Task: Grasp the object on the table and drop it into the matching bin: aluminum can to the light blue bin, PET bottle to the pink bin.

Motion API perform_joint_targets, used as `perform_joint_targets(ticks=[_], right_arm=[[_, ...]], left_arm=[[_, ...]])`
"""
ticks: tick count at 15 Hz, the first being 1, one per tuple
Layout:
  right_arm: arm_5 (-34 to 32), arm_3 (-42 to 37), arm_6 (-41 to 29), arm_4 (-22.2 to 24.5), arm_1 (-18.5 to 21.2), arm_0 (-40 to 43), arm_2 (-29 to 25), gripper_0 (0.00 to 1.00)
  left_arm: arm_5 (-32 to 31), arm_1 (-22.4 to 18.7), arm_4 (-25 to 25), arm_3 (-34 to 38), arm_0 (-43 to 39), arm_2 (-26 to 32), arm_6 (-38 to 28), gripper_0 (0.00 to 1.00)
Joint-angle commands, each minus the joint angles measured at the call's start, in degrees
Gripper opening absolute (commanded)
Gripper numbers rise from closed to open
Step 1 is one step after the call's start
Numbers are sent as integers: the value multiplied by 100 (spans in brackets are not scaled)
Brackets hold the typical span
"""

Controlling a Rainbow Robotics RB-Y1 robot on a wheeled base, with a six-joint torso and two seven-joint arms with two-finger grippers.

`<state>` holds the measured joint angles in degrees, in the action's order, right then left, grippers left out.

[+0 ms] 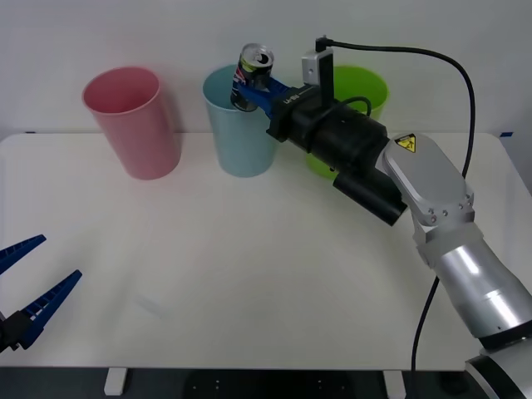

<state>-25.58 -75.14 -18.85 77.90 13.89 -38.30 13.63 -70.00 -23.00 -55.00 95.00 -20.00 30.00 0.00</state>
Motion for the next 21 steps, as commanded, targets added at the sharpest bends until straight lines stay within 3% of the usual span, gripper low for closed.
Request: perform_joint_targets(ticks=[1,4,10,19,20,21], right_arm=[[9,799,48,208,-308,-556,-238,0],[62,1731,84,630,-756,-1207,-739,0],[1116,3120,338,691,-1301,-2209,-976,0],[1160,3181,418,700,-1301,-2244,-1038,0],[1160,3181,435,700,-1292,-2244,-1046,4],[1160,3181,444,700,-1292,-2253,-1046,43]], left_arm=[[0,0,0,0,0,0,0,100],[0,0,0,0,0,0,0,100],[0,0,0,0,0,0,0,100],[0,0,0,0,0,0,0,100],[0,0,0,0,0,0,0,100],[0,0,0,0,0,0,0,100]])
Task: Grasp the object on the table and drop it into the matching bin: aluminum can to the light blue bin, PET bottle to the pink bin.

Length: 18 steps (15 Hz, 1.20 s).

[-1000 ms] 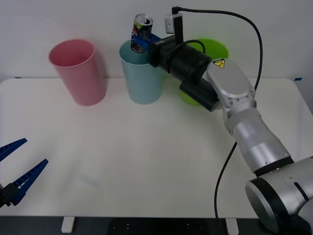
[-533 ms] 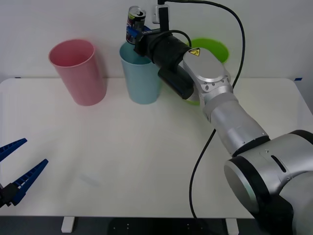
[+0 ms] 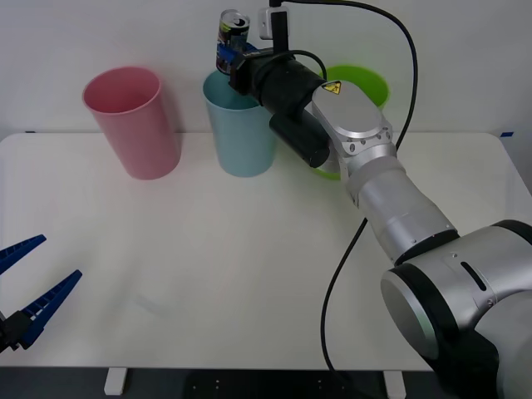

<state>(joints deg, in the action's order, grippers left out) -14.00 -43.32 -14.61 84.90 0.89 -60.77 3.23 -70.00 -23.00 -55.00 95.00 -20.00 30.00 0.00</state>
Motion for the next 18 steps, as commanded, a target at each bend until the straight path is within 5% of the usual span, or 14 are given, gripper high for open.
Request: perform_joint_targets(ticks=[1,13,18], right_arm=[[-15,-1,73,0,25,-5,-15,99],[-604,-133,196,-290,289,30,-6,100],[-621,-1179,90,-756,755,680,565,100]], left_arm=[[0,0,0,0,0,0,0,100],[0,0,0,0,0,0,0,100],[0,0,0,0,0,0,0,100]])
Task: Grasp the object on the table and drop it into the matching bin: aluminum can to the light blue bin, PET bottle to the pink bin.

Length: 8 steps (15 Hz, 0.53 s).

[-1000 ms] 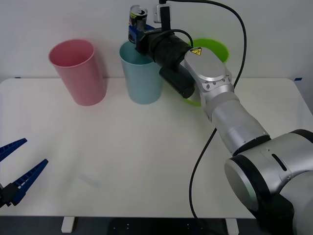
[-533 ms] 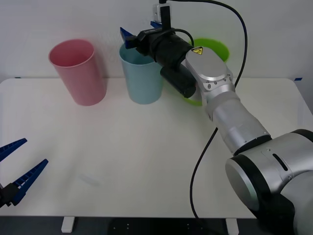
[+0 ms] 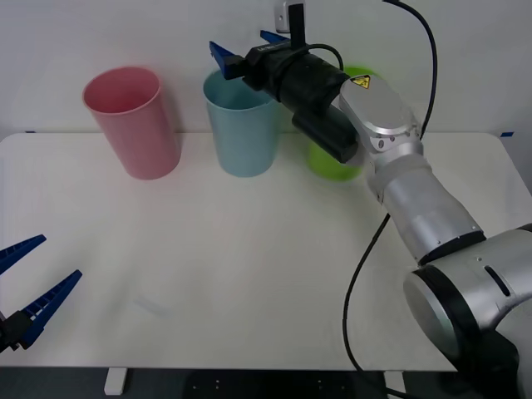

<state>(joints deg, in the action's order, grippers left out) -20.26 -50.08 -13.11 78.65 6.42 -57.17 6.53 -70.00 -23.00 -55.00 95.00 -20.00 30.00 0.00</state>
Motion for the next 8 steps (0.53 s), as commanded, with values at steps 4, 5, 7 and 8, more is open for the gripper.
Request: perform_joint_targets(ticks=[4,5,7,8], right_arm=[[5,-1733,-139,-482,773,1173,744,100],[-4,-1997,-139,-588,931,1358,850,100],[-171,-2560,-113,-676,1239,1806,920,100],[-303,-2744,-78,-755,1371,1991,920,100]], left_arm=[[0,0,0,0,0,0,0,100],[0,0,0,0,0,0,0,100],[0,0,0,0,0,0,0,100],[0,0,0,0,0,0,0,100]])
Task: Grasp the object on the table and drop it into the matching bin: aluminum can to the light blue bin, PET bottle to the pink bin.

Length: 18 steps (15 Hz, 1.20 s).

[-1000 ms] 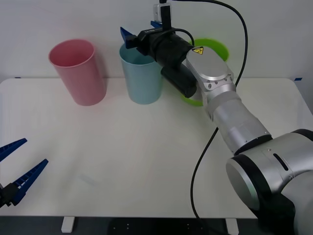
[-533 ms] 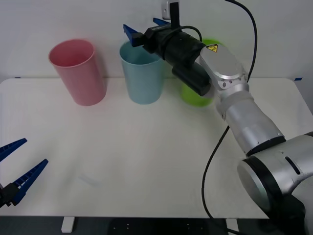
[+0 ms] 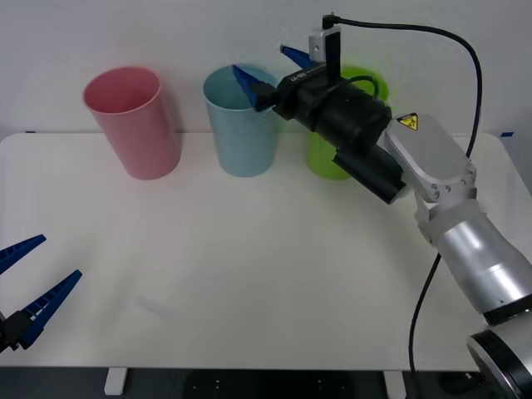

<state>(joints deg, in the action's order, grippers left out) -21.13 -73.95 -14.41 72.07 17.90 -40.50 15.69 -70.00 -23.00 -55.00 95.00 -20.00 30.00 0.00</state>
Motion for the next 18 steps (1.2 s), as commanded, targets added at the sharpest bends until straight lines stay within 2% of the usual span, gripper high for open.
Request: perform_joint_targets(ticks=[1,7,11,14,18], right_arm=[[-383,-603,87,-193,416,570,4,100],[-673,-2098,377,-747,1427,2020,4,100],[-805,-2827,1432,-1371,2051,3101,-172,100],[-1446,-3012,1942,-1555,2174,3822,-664,100],[-2369,-3012,2082,-1564,2121,4525,-1367,100]], left_arm=[[0,0,0,0,0,0,0,100],[0,0,0,0,0,0,0,100],[0,0,0,0,0,0,0,100],[0,0,0,0,0,0,0,100],[0,0,0,0,0,0,0,100]])
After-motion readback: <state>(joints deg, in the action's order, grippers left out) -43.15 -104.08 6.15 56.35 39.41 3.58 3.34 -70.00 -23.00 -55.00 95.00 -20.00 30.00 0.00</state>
